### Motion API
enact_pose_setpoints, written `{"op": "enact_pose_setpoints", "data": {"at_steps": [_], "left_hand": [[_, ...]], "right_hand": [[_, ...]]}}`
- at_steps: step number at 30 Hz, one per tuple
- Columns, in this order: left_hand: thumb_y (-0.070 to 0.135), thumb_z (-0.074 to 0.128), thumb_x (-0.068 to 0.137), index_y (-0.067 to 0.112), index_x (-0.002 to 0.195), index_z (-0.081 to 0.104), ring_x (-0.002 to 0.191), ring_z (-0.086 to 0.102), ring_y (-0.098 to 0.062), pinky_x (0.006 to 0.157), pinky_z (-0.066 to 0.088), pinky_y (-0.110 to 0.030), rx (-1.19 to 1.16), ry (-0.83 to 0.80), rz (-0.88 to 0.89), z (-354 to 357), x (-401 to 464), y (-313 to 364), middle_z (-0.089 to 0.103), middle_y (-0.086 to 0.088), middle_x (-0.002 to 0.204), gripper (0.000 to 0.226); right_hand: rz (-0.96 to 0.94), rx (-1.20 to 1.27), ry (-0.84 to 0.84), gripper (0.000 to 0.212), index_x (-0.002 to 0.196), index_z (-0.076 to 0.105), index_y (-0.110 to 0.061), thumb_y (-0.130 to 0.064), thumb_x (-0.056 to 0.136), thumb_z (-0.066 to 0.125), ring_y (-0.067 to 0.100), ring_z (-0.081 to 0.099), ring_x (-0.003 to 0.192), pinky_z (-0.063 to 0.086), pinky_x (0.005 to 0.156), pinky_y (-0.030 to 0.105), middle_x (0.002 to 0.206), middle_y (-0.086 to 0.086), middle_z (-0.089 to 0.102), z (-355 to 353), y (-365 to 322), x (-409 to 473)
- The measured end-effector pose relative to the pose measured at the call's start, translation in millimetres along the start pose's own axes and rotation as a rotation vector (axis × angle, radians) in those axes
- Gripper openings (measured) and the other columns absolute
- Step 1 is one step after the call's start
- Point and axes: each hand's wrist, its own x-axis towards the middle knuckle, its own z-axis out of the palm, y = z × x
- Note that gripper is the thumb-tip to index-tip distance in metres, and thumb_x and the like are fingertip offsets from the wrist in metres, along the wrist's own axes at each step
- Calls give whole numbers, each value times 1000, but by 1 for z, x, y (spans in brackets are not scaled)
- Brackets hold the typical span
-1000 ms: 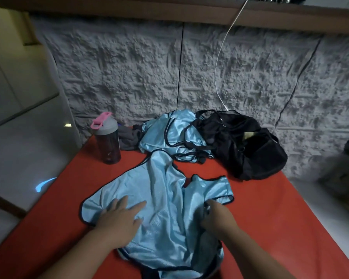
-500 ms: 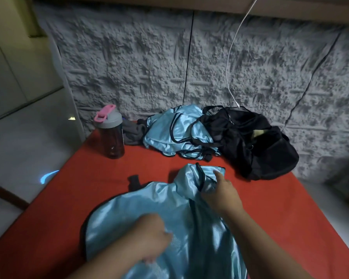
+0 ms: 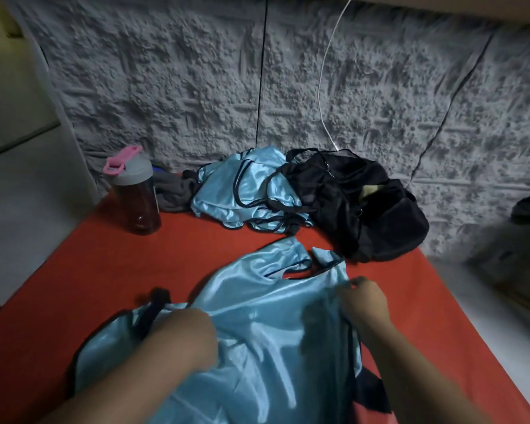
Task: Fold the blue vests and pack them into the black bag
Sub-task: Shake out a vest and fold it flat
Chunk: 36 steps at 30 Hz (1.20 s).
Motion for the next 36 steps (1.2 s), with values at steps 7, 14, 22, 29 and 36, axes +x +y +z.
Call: {"op": "enact_pose_setpoints", "data": {"at_steps": [7,14,22,29,36], "left_hand": [[56,48,97,31,125,58,124,49,-26,104,38,-37,-395,436,42,-16,35,-8,56,-2,130,39],[49,50,96,31,140,53,127,47,-24,107,42,-39,-391,276,85,-9,58,17,51,1,136,48],[66,35,96,16,124,63,117,60,-25,99,48,-36,-306,17,-118,-10,36,-28,63,-8,129,65],[60,43,97,40,147,40,133,45,-30,107,41,-36,-409,143,-194,19,50,-60,54,-10,144,54],[58,57,90,38,142,53,131,50,-28,107,43,-40,-484,217,-264,25,62,-78,54,-5,144,55]], "right_hand": [[-101,3,-26,45,129,55,-25,-35,87,70,33,68,89,44,71,31,94,8,70,7,-12,-6],[-201,86,-232,27,104,75,-26,-10,83,68,14,59,54,48,52,29,69,1,70,13,-8,0],[-303,-107,-38,52,139,56,-25,-41,90,65,37,60,113,47,93,37,119,16,65,13,-34,-9],[-445,-560,-313,50,137,48,-45,-67,92,46,33,40,130,38,105,50,135,6,46,57,-71,-51],[-631,-166,-386,26,112,74,-39,-44,88,66,13,63,102,46,90,24,113,-11,65,58,-75,-53]]}}
